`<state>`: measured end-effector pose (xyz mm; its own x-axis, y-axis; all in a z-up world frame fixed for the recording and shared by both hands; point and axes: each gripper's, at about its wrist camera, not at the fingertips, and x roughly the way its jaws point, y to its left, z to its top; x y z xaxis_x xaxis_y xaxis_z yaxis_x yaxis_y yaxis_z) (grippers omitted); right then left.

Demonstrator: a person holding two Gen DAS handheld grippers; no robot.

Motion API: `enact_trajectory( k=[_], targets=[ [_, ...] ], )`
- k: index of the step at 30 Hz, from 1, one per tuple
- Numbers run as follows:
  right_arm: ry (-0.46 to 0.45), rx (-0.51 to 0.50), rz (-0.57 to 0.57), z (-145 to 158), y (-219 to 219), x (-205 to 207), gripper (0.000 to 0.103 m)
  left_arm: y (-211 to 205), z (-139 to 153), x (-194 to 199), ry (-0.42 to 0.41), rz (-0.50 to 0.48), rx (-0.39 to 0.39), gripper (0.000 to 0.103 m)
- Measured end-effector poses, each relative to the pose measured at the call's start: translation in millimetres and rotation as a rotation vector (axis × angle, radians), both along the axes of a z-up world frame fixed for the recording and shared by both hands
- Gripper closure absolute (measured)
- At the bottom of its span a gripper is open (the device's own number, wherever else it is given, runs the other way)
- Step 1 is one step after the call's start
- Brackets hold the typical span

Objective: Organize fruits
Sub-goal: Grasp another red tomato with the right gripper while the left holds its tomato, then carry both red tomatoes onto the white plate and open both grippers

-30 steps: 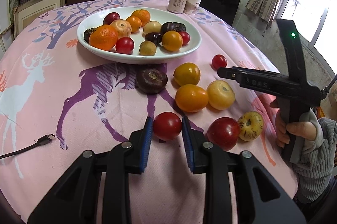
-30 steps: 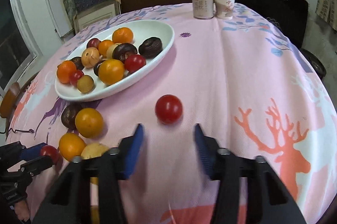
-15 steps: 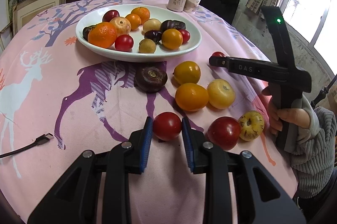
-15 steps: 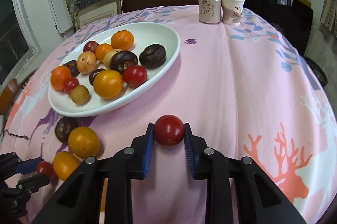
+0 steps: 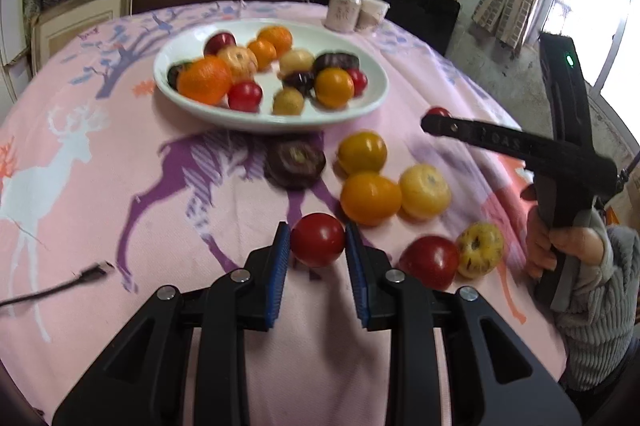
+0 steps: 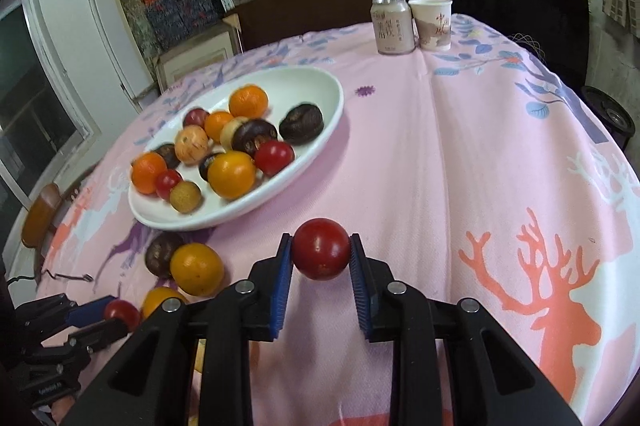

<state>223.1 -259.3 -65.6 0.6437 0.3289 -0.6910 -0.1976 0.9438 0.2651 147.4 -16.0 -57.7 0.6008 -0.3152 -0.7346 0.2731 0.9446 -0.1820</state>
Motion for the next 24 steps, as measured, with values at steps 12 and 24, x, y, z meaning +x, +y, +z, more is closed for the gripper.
enact_trajectory(
  k=[12,24],
  targets=[
    [-0.110,0.055,0.040,68,14,28,0.075,20,74,89,-0.130,0.159,0.000,0.076],
    [-0.008,0.032,0.044,41,57,138,0.074,-24,27,157,-0.078,0.108,0.111,0.076]
  ],
)
